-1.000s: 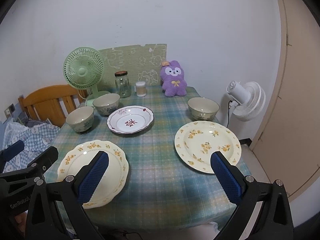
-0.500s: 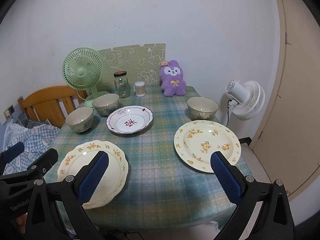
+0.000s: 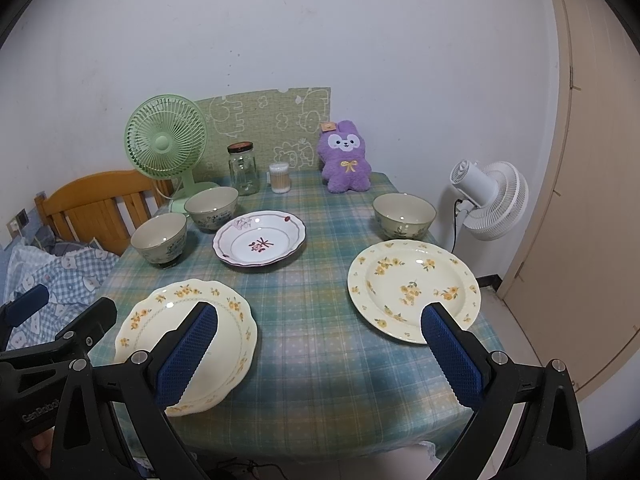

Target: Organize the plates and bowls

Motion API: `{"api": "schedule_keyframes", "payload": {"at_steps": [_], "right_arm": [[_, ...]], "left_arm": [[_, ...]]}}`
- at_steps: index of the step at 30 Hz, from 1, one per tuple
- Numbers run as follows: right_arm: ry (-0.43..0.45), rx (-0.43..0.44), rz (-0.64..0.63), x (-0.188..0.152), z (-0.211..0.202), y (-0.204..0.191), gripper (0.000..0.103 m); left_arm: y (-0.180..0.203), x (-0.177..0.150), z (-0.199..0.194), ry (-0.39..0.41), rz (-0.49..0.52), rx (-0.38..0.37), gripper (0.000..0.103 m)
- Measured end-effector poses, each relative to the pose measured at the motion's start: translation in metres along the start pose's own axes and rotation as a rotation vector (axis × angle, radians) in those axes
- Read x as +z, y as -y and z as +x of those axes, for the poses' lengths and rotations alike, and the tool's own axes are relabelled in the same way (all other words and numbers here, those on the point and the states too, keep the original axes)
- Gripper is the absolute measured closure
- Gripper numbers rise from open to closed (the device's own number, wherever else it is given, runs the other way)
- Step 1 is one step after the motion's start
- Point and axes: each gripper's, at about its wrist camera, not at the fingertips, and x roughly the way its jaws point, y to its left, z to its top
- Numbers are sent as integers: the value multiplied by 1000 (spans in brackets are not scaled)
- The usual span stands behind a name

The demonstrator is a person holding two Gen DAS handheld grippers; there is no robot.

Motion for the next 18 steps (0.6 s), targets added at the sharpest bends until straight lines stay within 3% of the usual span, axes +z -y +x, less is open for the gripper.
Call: {"api": "schedule_keyframes", "payload": {"at_steps": [18], "right_arm": [[2, 3, -4, 3, -1, -9, 1]], "left_arm": [[-4, 1, 1, 3, 9, -5, 5]]}}
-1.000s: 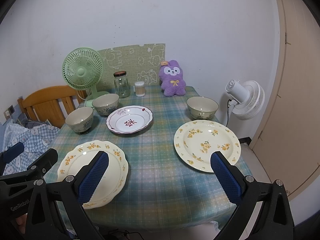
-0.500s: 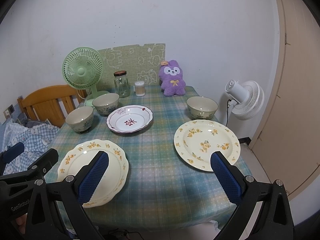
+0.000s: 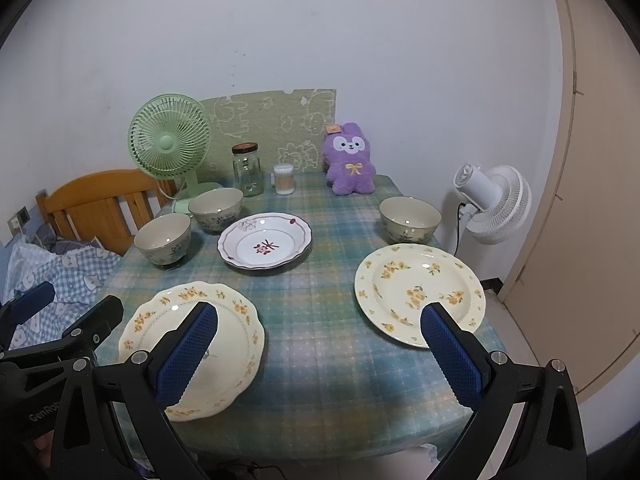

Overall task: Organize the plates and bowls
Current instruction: 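Grasp the rim of the scalloped yellow-flower plate with the left tool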

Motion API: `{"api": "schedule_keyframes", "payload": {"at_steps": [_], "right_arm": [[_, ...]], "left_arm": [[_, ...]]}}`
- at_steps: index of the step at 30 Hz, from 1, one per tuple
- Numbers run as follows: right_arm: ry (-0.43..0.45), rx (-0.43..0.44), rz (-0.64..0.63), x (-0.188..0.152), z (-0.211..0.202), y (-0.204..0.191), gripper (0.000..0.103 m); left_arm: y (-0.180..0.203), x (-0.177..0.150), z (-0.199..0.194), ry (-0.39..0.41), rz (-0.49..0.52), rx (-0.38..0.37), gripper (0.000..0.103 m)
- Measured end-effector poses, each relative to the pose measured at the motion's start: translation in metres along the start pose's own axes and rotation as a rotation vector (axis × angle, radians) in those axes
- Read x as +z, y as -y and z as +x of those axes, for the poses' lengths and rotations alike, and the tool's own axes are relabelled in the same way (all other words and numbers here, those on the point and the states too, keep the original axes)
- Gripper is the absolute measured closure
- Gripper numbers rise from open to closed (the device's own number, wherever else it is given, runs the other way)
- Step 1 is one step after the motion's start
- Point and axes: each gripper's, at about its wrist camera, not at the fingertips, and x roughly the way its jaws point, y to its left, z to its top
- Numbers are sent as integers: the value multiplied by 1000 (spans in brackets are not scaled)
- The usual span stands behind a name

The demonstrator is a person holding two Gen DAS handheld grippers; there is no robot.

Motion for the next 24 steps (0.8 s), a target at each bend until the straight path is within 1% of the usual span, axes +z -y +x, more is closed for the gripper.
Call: {"api": "schedule_keyframes", "payload": {"at_steps": [5, 9, 13, 18, 24], "right_arm": [[-18, 10, -1, 8, 10, -11, 3], [-40, 23, -7, 11, 22, -22, 6], [-66, 34, -7, 16, 35, -36, 7], [-116, 48, -11, 20, 58, -54, 11], [-187, 54, -9, 17, 89, -71, 14]], "left_arm": [[-8, 7, 9, -11, 4, -11, 10], [-15, 11, 19, -32, 11, -23, 18], [-25, 17, 30, -53, 8, -17, 21], [-36, 20, 47, -94, 10, -14, 27], [-51, 20, 76, -166, 5, -16, 33]]}}
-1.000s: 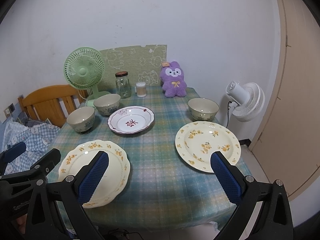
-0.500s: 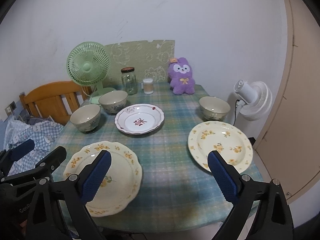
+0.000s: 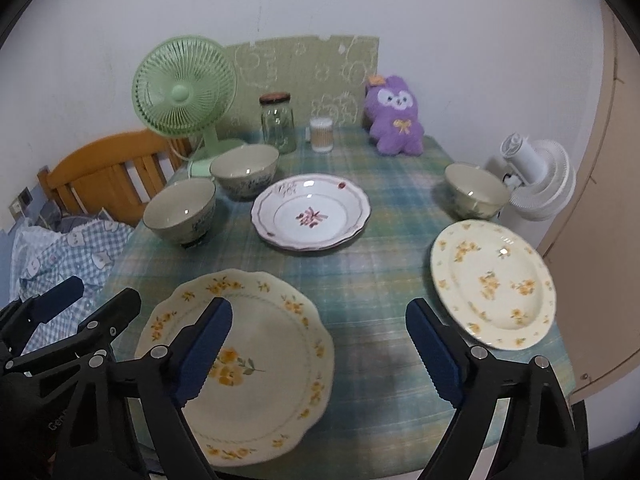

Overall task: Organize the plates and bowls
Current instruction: 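Grasp the rim of the scalloped yellow-flower plate with the left tool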

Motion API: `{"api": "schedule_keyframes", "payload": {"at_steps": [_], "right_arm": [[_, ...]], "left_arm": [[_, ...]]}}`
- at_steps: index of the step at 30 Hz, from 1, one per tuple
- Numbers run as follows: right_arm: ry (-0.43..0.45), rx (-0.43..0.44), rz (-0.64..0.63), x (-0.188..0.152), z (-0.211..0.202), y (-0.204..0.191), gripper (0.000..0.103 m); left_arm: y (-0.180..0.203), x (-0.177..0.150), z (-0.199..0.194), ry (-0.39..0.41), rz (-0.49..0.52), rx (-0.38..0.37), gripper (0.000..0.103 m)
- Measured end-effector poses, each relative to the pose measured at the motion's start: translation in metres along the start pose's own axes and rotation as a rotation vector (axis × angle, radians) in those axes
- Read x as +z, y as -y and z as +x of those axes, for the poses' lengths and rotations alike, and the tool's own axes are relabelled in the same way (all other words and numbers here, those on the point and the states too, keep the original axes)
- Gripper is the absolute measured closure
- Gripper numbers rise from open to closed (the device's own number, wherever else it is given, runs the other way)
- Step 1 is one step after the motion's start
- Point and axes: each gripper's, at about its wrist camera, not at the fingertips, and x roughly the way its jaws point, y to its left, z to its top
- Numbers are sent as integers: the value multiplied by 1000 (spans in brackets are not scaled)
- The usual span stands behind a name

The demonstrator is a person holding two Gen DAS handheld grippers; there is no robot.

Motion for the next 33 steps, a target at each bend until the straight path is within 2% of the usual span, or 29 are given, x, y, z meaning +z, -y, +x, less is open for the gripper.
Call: {"api": "schedule_keyframes", "payload": {"at_steps": [6, 12, 18, 23, 27, 33], "right_arm": [[-90, -5, -1, -7, 38, -17, 19], [-187, -33, 22, -18, 70, -25, 27], [-279, -91, 44, -29, 97, -29, 36], [-271, -161, 30, -29, 101, -37, 37], [-273, -186, 33, -26, 103, -37, 37], [-347, -160, 67, -27, 121, -19, 46]], "left_arm": [[-12, -8, 32, -87, -10, -5, 37], [-23, -18, 64, -185, -34, -40, 43], [-29, -22, 91, -262, -20, -77, 56], [-33, -26, 108, -316, -13, -98, 60], [-33, -27, 116, -340, 1, -103, 62], [-33, -26, 123, -365, -6, -76, 63]]}}
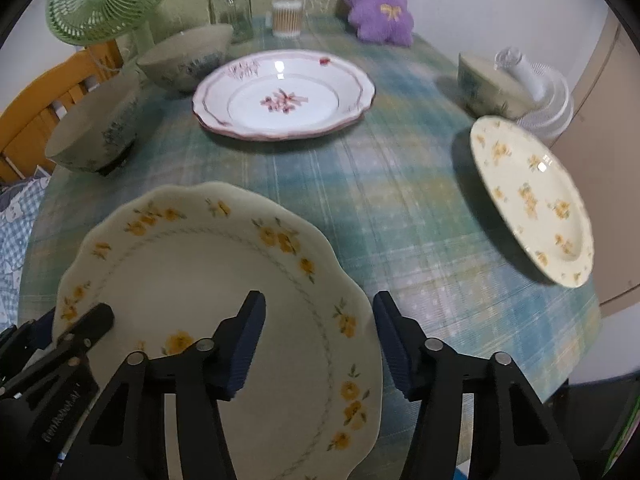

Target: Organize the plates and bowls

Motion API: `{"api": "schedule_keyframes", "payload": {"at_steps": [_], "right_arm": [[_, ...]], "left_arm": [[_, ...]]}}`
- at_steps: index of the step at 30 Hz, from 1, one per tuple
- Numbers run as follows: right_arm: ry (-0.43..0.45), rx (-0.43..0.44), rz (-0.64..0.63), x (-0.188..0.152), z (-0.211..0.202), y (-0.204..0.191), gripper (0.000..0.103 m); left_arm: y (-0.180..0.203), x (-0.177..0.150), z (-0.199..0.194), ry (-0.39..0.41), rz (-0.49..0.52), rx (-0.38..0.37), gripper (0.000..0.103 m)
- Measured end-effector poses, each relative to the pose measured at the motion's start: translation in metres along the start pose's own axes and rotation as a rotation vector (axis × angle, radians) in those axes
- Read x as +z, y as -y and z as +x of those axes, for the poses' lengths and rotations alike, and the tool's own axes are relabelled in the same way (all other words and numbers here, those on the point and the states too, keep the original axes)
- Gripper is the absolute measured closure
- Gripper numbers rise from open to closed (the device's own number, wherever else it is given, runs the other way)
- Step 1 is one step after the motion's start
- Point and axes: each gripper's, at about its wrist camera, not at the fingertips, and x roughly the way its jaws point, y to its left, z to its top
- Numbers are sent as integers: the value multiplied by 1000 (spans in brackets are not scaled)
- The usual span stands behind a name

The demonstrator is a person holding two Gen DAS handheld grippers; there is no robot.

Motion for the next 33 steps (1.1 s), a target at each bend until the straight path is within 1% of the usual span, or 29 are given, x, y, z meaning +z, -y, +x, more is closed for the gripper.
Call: {"api": "schedule_keyframes", "payload": {"at_steps": [2, 4, 9, 12, 20, 28, 33], "right_arm": [[-25, 13, -13, 1, 7, 3, 49], [-29, 32, -26, 2, 8, 4, 49], [-50, 48, -55, 5, 10, 4, 50], [-58, 55, -50, 10, 9, 11, 50], [-56, 52, -59, 26, 11, 41, 50], [-65, 58, -54, 37, 21, 73, 50], [-78, 71, -57, 39, 26, 81, 50]], "left_arm": [[0, 1, 1, 2, -12, 7, 62], [1, 3, 2, -1, -24, 15, 61], [5, 3, 2, -13, -40, 44, 60], [9, 5, 2, -23, -49, 51, 60], [38, 13, 2, -21, -45, 61, 60], [67, 19, 11, -32, -47, 61, 60], [76, 21, 17, -44, -54, 70, 60]]}}
